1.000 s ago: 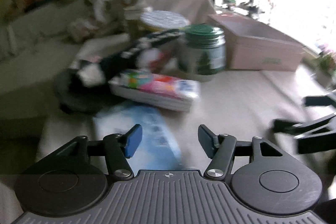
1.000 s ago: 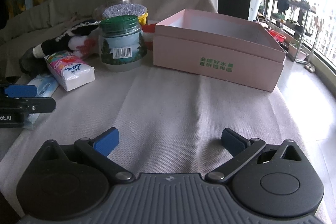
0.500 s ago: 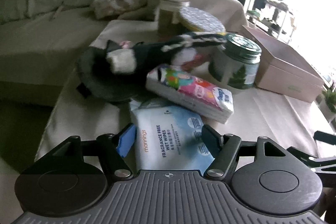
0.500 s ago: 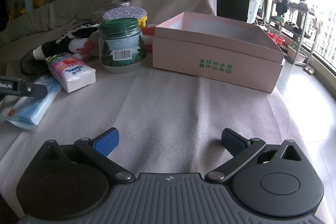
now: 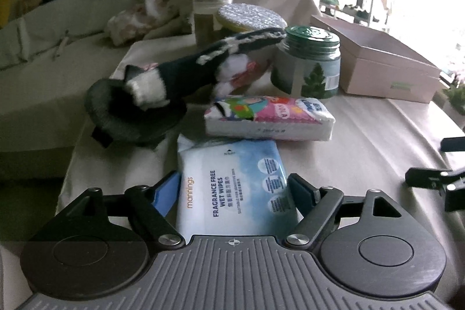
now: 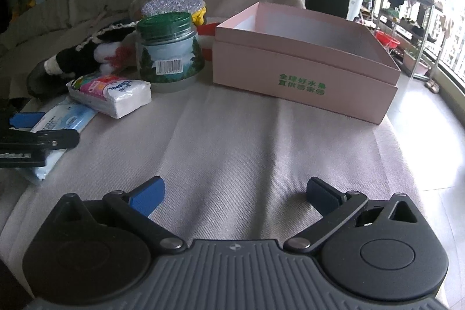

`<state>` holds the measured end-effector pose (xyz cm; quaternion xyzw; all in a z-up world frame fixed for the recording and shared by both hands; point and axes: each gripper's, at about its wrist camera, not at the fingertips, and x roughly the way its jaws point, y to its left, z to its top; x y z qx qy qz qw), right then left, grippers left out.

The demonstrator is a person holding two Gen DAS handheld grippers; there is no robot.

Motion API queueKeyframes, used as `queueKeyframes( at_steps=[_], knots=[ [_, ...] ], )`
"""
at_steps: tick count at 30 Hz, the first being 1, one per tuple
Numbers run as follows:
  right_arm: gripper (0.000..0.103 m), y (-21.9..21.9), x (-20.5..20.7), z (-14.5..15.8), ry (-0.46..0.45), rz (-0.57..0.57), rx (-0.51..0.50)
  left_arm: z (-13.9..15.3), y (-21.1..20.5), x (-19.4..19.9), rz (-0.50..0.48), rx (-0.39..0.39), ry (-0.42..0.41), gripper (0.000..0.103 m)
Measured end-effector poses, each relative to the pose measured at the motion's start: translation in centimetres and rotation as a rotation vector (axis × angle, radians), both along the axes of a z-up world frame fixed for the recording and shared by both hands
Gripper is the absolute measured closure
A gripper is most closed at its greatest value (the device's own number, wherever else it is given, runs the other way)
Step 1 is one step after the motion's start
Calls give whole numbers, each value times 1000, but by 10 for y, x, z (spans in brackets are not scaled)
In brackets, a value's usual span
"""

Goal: Organize soft objects
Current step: 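Lower the left gripper onto the blue wet wipes pack and close it, then grasp the pink tissue pack with the right gripper while the left gripper holds the wipes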

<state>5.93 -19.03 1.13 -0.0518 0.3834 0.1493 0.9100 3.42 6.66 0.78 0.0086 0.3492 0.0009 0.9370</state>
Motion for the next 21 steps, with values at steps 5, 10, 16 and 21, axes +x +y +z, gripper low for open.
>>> queueKeyframes(
  at_steps=[5, 10, 16, 21],
  knots=[
    [0, 1, -5, 1, 12, 3, -10, -1, 24, -21, 12, -4, -17, 18],
    [0, 5, -18, 1, 6, -18, -10, -3, 47, -32, 24, -44, -46, 18],
    [0, 27, -15, 11, 95, 185, -21, -8, 44, -34, 26, -18, -82, 17],
    [0, 57, 10, 27, 61, 238, 98, -7, 48, -36, 32, -80, -105, 17]
  ],
)
